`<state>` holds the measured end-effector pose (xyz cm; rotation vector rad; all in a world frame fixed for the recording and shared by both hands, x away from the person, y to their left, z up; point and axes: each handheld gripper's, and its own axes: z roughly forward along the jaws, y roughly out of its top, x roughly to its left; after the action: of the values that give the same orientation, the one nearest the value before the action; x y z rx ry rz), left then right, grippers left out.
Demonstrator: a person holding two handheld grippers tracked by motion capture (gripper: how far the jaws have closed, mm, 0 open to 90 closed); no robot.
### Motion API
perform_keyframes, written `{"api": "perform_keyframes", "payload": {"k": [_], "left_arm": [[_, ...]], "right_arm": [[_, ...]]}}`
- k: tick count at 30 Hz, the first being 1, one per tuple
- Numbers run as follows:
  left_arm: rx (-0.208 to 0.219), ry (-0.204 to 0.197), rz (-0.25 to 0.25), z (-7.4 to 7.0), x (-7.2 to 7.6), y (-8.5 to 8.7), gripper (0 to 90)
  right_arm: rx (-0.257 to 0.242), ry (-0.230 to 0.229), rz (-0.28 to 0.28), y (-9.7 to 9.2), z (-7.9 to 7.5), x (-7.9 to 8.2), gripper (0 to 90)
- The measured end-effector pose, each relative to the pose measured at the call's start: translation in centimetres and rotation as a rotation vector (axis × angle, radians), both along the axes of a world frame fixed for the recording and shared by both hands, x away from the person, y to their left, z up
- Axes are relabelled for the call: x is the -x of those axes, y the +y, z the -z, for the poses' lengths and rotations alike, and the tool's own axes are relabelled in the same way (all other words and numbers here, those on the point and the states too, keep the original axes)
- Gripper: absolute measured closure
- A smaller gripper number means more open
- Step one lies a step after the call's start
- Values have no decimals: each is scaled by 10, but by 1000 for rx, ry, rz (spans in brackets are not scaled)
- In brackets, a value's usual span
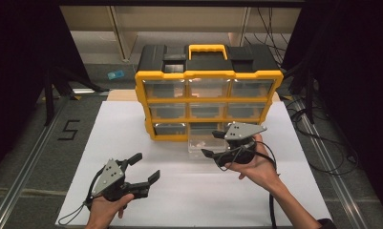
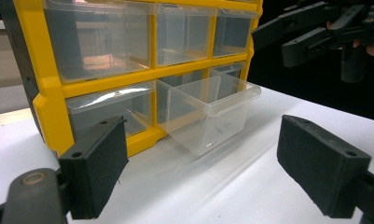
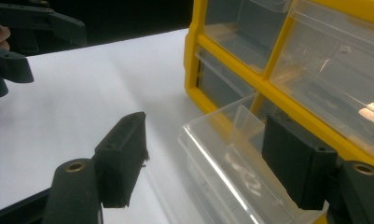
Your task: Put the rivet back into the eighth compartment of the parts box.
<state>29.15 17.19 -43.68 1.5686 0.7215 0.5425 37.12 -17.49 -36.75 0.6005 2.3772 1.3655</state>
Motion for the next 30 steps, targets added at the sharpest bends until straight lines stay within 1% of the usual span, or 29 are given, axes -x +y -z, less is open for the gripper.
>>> {"api": "perform_keyframes", "payload": {"k": [3, 5, 6, 7, 8, 10, 11, 13, 15, 17, 20, 26, 27, 30], "left_arm": [[-3, -2, 4, 0, 0, -1, 163], [-2, -1, 3, 0, 0, -1, 163], [-3, -1, 3, 0, 0, -1, 163], [-3, 0, 3, 0, 0, 0, 163], [-3, 0, 2, 0, 0, 0, 163], [0, -1, 2, 0, 0, 0, 163], [1, 0, 2, 0, 0, 0, 163], [-2, 0, 4, 0, 0, 0, 163], [-3, -1, 5, 0, 0, 0, 163], [-3, -2, 4, 0, 0, 0, 163], [2, 1, 2, 0, 0, 0, 163], [0, -1, 3, 0, 0, 0, 163], [1, 0, 2, 0, 0, 0, 163], [4, 1, 2, 0, 1, -1, 163]], "right_arm": [[-26, 14, 1, -4, 4, 3, 307], [-49, 2, 11, -6, 7, 4, 306], [-51, 2, 6, -7, 8, 4, 304], [-52, 13, 5, -8, 8, 5, 302], [-55, 0, 9, -8, 9, 5, 300], [-65, -3, 9, -8, 10, 6, 296], [-78, 5, 10, -8, 10, 7, 294], [-95, -6, 5, -9, 10, 7, 290], [-101, 18, 5, -9, 10, 9, 282], [-107, -2, 4, -10, 10, 9, 282], [-120, -3, 14, -11, 12, 11, 278], [-133, 12, 12, -14, 16, 12, 272], [-140, -2, 14, -15, 17, 12, 271], [-141, 12, 13, -16, 18, 14, 267]]}}
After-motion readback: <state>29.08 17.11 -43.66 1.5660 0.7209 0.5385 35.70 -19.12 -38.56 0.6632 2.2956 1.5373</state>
